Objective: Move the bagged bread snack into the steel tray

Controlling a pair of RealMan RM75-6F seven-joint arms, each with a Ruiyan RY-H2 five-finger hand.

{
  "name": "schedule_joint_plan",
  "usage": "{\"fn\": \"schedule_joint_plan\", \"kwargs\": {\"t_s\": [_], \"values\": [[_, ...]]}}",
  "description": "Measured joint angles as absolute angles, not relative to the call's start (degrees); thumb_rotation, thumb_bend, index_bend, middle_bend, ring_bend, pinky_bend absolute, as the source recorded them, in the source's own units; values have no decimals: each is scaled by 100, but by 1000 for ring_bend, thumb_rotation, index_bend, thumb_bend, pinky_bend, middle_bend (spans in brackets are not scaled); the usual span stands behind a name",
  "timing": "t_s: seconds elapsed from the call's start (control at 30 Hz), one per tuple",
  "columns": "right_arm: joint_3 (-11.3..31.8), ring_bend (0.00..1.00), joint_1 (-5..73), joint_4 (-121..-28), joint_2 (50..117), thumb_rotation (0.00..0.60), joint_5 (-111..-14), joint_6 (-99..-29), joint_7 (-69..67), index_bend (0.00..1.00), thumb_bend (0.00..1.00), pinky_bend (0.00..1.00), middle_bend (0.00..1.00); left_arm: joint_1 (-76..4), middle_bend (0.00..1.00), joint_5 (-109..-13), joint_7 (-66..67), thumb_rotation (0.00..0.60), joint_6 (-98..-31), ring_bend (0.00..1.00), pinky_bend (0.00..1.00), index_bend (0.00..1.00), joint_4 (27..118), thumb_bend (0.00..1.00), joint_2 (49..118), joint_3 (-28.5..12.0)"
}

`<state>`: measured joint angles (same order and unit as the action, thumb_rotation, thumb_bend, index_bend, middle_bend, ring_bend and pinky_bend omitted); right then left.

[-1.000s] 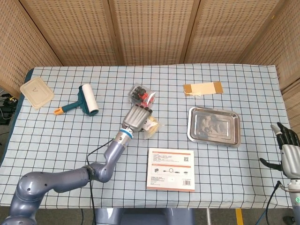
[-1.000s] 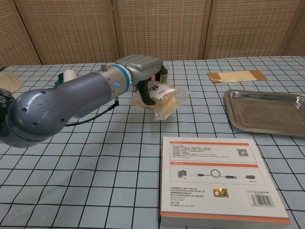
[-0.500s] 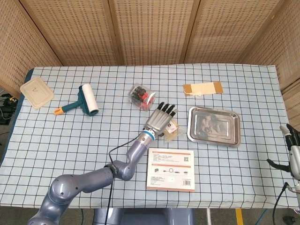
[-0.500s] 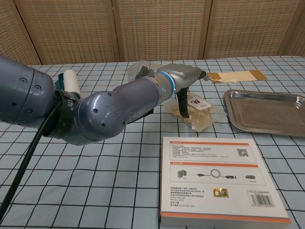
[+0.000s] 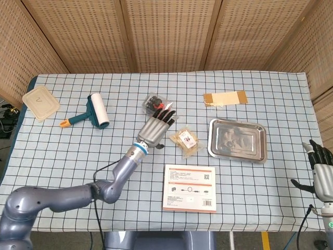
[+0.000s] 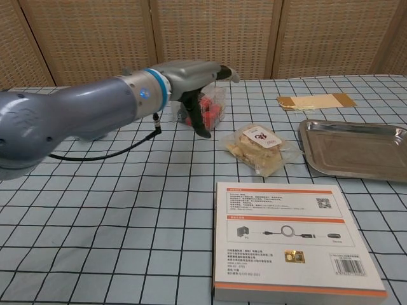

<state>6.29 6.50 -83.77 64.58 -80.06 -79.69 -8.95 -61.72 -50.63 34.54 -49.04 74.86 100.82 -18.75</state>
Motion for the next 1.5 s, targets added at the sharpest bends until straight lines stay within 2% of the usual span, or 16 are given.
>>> {"fn": "schedule_joint_plan", "kwargs": {"t_s": [0.13,0.23,0.33,0.47,0.57,0.67,0.97,1.13,1.33,1.5], "values": [[604,0,675,-8428,6526,600,-8059,-7977,-704,47,103,0,0,-5446,0,-5108,3735,600,-5739,0,0,0,8847,0,9071,-1429],[582,0,697,-8458,6585,600,-8107,-7979,-559,47,103,0,0,-4708,0,-5274,3862,600,-6590,0,0,0,9679,0,8210,-952],[567,0,730,-8478,6664,600,-8156,-7981,-393,47,103,0,0,-3933,0,-5762,3734,600,-7435,0,0,0,10014,0,7664,-462],[543,0,787,-8532,6806,600,-8249,-7983,-141,47,102,0,0,-3094,0,-6387,3293,600,-8233,0,0,0,10112,0,7252,47],[549,0,843,-8647,6882,600,-8285,-7980,41,47,103,0,0,-2558,0,-6768,2846,600,-8624,0,0,0,10116,0,6972,389],[598,0,962,-8898,6911,600,-8309,-7908,233,47,103,0,0,-2216,0,-6993,2526,600,-8794,0,0,0,10101,0,6843,565],[973,0,1759,-10077,7227,600,-7917,-7190,1825,47,104,0,0,-1836,0,-7366,1751,600,-8841,0,0,0,9982,0,6612,520],[1348,0,2479,-10349,7919,600,-6893,-6745,3089,47,104,0,0,-1768,0,-7419,1493,600,-8624,0,0,0,9921,0,6529,403],[1780,0,3518,-10095,8983,600,-5503,-6405,4164,49,104,0,0,-1739,0,-7370,1239,600,-8337,0,0,0,9841,0,6461,271],[2009,0,4158,-9433,9467,600,-4621,-6210,4606,72,105,0,0,-1725,0,-7314,1065,600,-8104,0,0,0,9772,0,6412,149]]}}
